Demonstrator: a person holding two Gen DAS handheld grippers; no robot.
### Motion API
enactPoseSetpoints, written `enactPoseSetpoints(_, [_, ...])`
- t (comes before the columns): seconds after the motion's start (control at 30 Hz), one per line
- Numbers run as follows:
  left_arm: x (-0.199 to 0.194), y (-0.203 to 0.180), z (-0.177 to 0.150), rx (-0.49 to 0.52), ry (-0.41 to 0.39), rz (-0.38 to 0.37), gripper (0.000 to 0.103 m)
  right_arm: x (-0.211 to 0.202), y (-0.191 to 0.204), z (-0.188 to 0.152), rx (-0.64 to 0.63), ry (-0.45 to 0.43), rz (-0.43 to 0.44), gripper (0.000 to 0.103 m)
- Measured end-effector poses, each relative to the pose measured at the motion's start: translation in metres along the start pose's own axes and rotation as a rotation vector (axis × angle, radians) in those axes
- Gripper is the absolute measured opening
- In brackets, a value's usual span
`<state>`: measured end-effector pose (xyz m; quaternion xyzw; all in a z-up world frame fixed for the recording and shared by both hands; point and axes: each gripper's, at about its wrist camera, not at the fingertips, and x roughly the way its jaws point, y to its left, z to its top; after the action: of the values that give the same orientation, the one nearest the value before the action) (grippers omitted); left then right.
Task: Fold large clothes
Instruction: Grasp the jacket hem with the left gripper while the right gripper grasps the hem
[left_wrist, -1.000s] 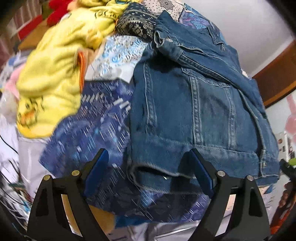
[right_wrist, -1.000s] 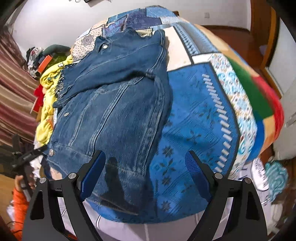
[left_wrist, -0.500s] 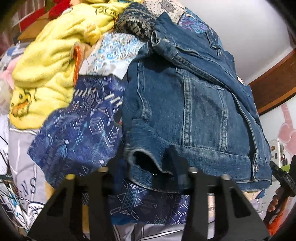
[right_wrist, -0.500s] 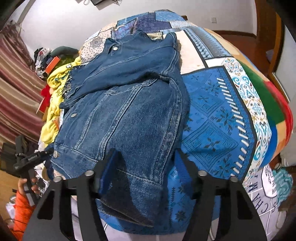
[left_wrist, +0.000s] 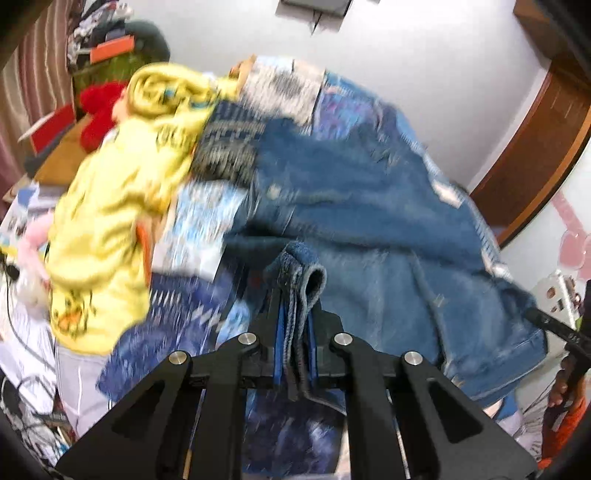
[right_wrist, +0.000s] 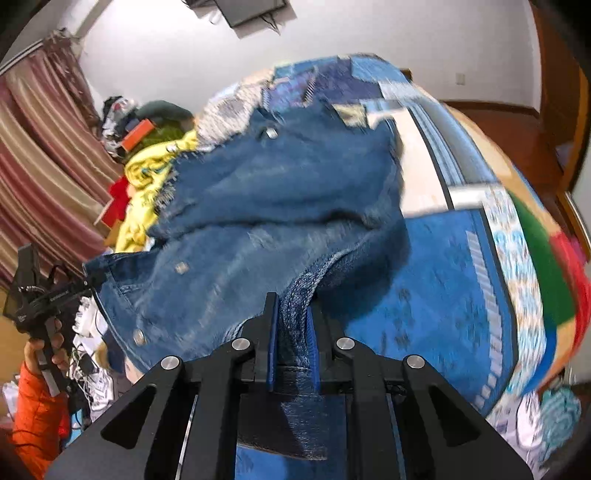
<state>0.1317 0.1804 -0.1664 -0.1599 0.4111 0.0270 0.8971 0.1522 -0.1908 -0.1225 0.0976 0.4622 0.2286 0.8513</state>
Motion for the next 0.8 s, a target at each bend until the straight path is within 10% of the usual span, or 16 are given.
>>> enactPoseSetpoints(0.43, [0.016, -0.024, 0.145, 0.022, -0.239, -0.039, 0.008, 0.003, -0.002, 0.128, -0.056, -0.200, -0.066, 0.012])
enactPoseSetpoints(0.8, [0.147, -0.012, 0.204, -0.011, -0.128, 0.058, 0.009, 0.113, -0.047, 0.207, -0.006, -0.077, -0.172, 0.012])
